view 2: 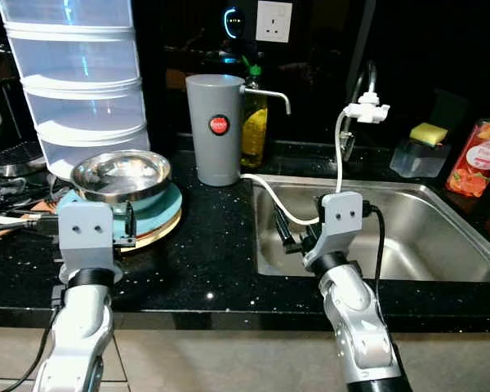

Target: Kitchen organization

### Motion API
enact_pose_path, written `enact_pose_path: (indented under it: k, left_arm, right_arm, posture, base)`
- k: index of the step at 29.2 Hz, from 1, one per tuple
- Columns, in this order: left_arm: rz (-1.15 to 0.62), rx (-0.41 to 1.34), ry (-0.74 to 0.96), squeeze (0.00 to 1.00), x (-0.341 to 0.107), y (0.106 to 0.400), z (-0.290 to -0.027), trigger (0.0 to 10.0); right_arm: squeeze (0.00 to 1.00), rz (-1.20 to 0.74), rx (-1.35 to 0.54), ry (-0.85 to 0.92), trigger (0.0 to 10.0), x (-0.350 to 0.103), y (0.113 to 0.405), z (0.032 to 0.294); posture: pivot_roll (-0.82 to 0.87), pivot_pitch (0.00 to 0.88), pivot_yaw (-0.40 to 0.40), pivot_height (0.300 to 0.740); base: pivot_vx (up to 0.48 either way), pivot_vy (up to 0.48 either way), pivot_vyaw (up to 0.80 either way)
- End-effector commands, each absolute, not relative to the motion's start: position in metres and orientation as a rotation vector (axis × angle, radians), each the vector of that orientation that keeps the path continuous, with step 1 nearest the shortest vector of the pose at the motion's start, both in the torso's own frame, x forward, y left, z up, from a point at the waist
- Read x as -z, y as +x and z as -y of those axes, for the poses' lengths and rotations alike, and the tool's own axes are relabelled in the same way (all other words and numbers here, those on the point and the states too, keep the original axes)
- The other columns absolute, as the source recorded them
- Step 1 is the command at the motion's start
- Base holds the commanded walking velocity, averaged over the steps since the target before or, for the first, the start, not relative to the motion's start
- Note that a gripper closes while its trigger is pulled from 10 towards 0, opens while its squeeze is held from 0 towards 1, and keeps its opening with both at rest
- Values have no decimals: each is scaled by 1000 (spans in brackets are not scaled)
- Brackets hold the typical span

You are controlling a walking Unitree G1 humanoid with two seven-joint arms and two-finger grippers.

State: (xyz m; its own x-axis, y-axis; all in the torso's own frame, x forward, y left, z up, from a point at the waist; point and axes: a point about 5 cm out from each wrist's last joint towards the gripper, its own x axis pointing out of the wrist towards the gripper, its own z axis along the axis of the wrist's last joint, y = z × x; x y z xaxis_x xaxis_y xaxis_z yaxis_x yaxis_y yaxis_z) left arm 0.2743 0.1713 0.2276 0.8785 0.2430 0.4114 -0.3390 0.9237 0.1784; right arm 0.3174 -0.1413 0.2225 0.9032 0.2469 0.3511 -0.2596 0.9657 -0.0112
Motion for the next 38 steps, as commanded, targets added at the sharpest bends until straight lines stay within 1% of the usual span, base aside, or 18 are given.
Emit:
enact_pose_path:
  k: [1, 4, 8, 25, 31, 32, 33, 36, 38]
  left_arm:
    - [369, -306, 254, 0, -224, 275, -170, 10000]
    - [361, -306, 231, 0, -223, 276, -170, 10000]
    - [362, -301, 241, 0, -223, 276, -170, 10000]
    - [339, -297, 259, 0, -222, 280, -171, 10000]
    - [335, -282, 260, 0, -222, 280, -170, 10000]
    - [320, -242, 244, 0, -221, 282, -168, 10000]
    - [320, -242, 244, 0, -221, 282, -168, 10000]
    - [296, -124, 226, 0, -222, 286, -162, 10000]
    - [276, 18, 229, 0, -224, 289, -155, 10000]
  right_arm:
    - [0, 347, -244, 29, 10000, -222, 317, 146]
    - [0, 347, -246, 27, 10000, -222, 317, 146]
    - [0, 347, -245, 28, 10000, -222, 317, 146]
    - [0, 346, -234, 19, 10000, -222, 318, 148]
    - [0, 321, -192, -24, 10000, -219, 320, 151]
    - [0, 281, -117, -91, 10000, -216, 325, 159]
    - [0, 281, -117, -91, 10000, -216, 325, 159]
    - [0, 241, -45, -122, 10000, -217, 330, 170]
    - [0, 223, -1, -126, 10000, -221, 333, 181]
  posture:
    - [130, 36, -89, 740]
    - [130, 36, -89, 740]
    - [131, 33, -87, 740]
    - [128, 22, -81, 740]
    - [128, 24, -80, 740]
    - [128, 27, -80, 740]
    - [128, 27, -80, 740]
    - [129, 31, -82, 740]
    - [127, 36, -81, 740]
  base:
    - [0, 0, 0]
    - [0, 416, 0]
    - [0, 480, 0]
    - [0, 0, 0]
    - [0, 0, 0]
    - [0, 0, 0]
    - [0, 0, 0]
    - [0, 0, 0]
    - [0, 0, 0]
